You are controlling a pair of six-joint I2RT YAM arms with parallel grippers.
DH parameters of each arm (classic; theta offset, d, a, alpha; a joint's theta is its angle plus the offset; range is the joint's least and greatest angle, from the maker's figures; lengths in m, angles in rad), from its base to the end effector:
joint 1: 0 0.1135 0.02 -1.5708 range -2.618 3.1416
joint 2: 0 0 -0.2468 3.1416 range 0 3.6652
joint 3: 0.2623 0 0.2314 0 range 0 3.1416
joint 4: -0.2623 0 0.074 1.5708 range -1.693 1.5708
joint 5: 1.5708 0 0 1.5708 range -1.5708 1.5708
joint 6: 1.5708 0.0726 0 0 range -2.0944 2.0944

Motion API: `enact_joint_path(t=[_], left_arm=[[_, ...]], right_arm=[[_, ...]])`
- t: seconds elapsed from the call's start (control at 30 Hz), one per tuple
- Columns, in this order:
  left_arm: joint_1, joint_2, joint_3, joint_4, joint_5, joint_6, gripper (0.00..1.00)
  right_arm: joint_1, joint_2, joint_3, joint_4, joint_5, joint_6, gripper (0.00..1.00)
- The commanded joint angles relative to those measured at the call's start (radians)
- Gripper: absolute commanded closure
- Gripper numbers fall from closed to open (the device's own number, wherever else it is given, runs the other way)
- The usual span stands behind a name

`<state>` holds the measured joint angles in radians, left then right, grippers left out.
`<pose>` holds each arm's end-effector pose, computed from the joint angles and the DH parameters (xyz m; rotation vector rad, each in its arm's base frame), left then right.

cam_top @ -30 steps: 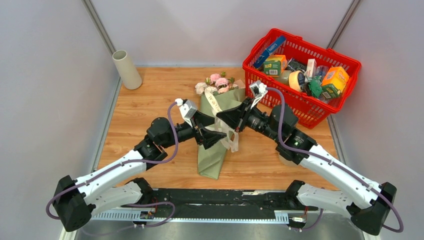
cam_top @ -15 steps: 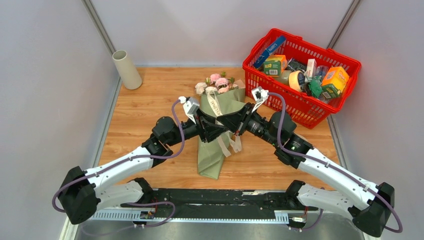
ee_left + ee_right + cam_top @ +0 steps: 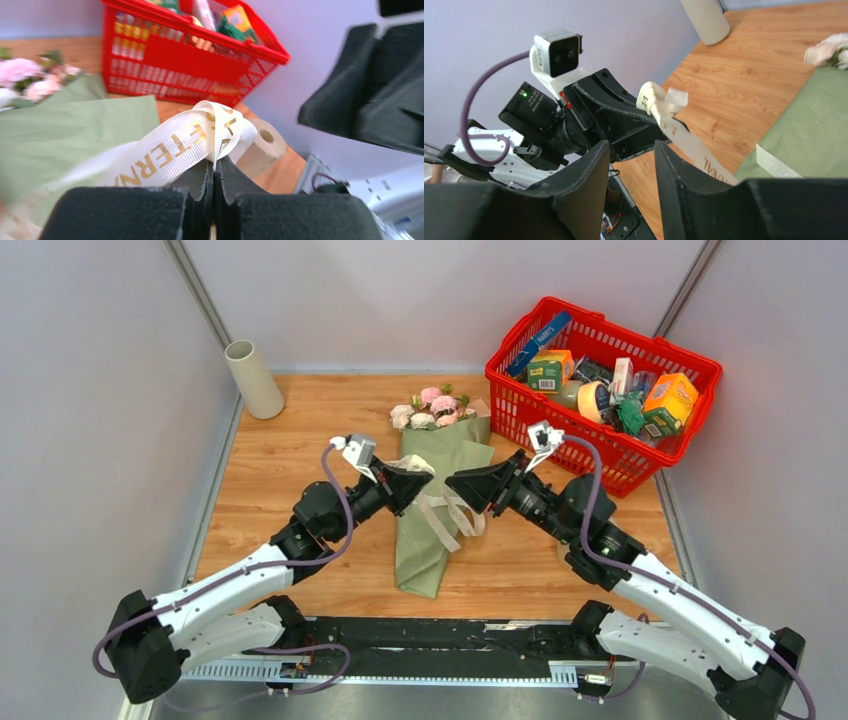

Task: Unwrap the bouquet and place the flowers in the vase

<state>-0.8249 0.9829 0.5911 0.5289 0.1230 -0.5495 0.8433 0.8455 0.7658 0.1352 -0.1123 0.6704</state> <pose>0.1680 -0.1950 0.3089 0.3209 1.5186 -1.2007 0.1467 0.1770 0.3483 -0.2414 1.6440 1.2718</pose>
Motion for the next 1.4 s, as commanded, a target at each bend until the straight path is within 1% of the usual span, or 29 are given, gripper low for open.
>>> enact_joint_path(t=[0.0, 0.03, 0.07, 0.1, 0.13, 0.17, 0.2, 0.23, 0.27, 0.3, 0.33, 0.37, 0.43, 0.53, 0.63, 0.7, 0.73, 0.77, 0.83, 0.87, 0.93, 0.97, 1.07, 1.13, 1.17, 1.2, 1.23, 1.27, 1.37], left_arm=[[0.003, -0.116, 0.036, -0.151, -0.299, 0.071, 1.0], [0.003, -0.136, 0.076, -0.22, -0.327, 0.11, 1.0], [0.003, -0.142, 0.097, -0.262, -0.397, 0.132, 1.0], [0.003, -0.156, 0.143, -0.332, -0.431, 0.179, 1.0], [0.003, -0.159, 0.165, -0.363, -0.522, 0.2, 1.0], [0.003, -0.173, 0.211, -0.415, -0.564, 0.248, 1.0], [0.003, -0.179, 0.232, -0.431, -0.654, 0.284, 1.0], [0.003, -0.191, 0.271, -0.463, -0.707, 0.334, 1.0], [0.003, -0.199, 0.297, -0.474, -0.805, 0.37, 1.0], [0.003, -0.207, 0.343, -0.49, -0.847, 0.44, 1.0], [0.004, -0.21, 0.364, -0.494, -0.928, 0.476, 1.0], [0.004, -0.214, 0.409, -0.491, -0.991, 0.547, 1.0], [0.006, -0.217, 0.476, -0.483, -1.042, 0.684, 1.0], [0.007, -0.208, 0.594, -0.481, -1.097, 0.836, 1.0], [0.009, -0.196, 0.676, -0.483, -1.141, 0.937, 1.0], [0.012, -0.179, 0.717, -0.489, -1.167, 1.006, 1.0], [0.015, -0.162, 0.723, -0.478, -1.18, 1.06, 1.0], [0.036, -0.156, 0.719, -0.471, -1.2, 1.079, 1.0], [0.09, -0.135, 0.701, -0.487, -1.194, 1.074, 1.0], [0.116, -0.124, 0.691, -0.556, -1.182, 1.013, 1.0], [0.194, -0.113, 0.676, -0.659, -1.108, 0.894, 1.0], [0.255, -0.11, 0.664, -0.678, -1.068, 0.857, 1.0], [0.36, -0.096, 0.59, -0.748, -1.042, 0.732, 1.0], [0.421, -0.098, 0.531, -0.765, -1.057, 0.703, 1.0], [0.459, -0.101, 0.485, -0.756, -1.095, 0.704, 1.0], [0.478, -0.11, 0.451, -0.709, -1.13, 0.715, 1.0], [0.512, -0.121, 0.385, -0.645, -1.211, 0.753, 1.0], [0.565, -0.128, 0.362, -0.623, -1.235, 0.766, 1.0], [0.682, -0.16, 0.326, -0.667, -1.231, 0.74, 1.0]], right_arm=[[0.005, -0.103, 0.003, -0.003, 0.066, -0.032, 0.56], [0.005, -0.12, 0.0, -0.011, 0.078, -0.035, 0.57], [0.005, -0.137, -0.003, -0.016, 0.092, -0.04, 0.57], [0.005, -0.151, -0.008, -0.02, 0.111, -0.043, 0.57], [0.004, -0.164, -0.014, -0.025, 0.112, -0.048, 0.57], [0.005, -0.181, -0.022, -0.028, 0.155, -0.051, 0.57], [0.005, -0.19, -0.026, -0.031, 0.166, -0.057, 0.57], [0.005, -0.198, -0.031, -0.034, 0.175, -0.061, 0.55], [0.004, -0.203, -0.036, -0.04, 0.184, -0.068, 0.52], [0.004, -0.206, -0.039, -0.048, 0.195, -0.074, 0.49], [0.004, -0.209, -0.042, -0.055, 0.206, -0.08, 0.46], [0.005, -0.209, -0.042, -0.065, 0.217, -0.083, 0.45], [0.004, -0.206, -0.04, -0.092, 0.269, -0.072, 0.41], [0.005, -0.197, -0.037, -0.127, 0.31, -0.072, 0.29], [0.005, -0.201, -0.045, -0.131, 0.333, -0.071, 0.16], [0.004, -0.2, -0.046, -0.178, 0.35, -0.075, 0.06], [0.005, -0.2, -0.046, -0.193, 0.361, -0.072, 0.03], [0.005, -0.203, -0.045, -0.204, 0.368, -0.071, 0.01], [0.004, -0.206, -0.04, -0.227, 0.376, -0.074, 0.0], [0.005, -0.206, -0.037, -0.236, 0.379, -0.075, 0.0], [0.005, -0.217, -0.036, -0.25, 0.384, -0.084, 0.0], [0.004, -0.223, -0.034, -0.256, 0.387, -0.089, 0.0], [0.005, -0.247, -0.042, -0.273, 0.396, -0.1, 0.0], [0.004, -0.264, -0.054, -0.276, 0.402, -0.106, 0.0], [0.005, -0.272, -0.06, -0.276, 0.407, -0.109, 0.0], [0.005, -0.279, -0.066, -0.278, 0.411, -0.112, 0.0], [0.004, -0.29, -0.069, -0.279, 0.416, -0.112, 0.0], [0.005, -0.298, -0.071, -0.279, 0.419, -0.117, 0.0], [0.005, -0.315, -0.077, -0.282, 0.424, -0.132, 0.0]])
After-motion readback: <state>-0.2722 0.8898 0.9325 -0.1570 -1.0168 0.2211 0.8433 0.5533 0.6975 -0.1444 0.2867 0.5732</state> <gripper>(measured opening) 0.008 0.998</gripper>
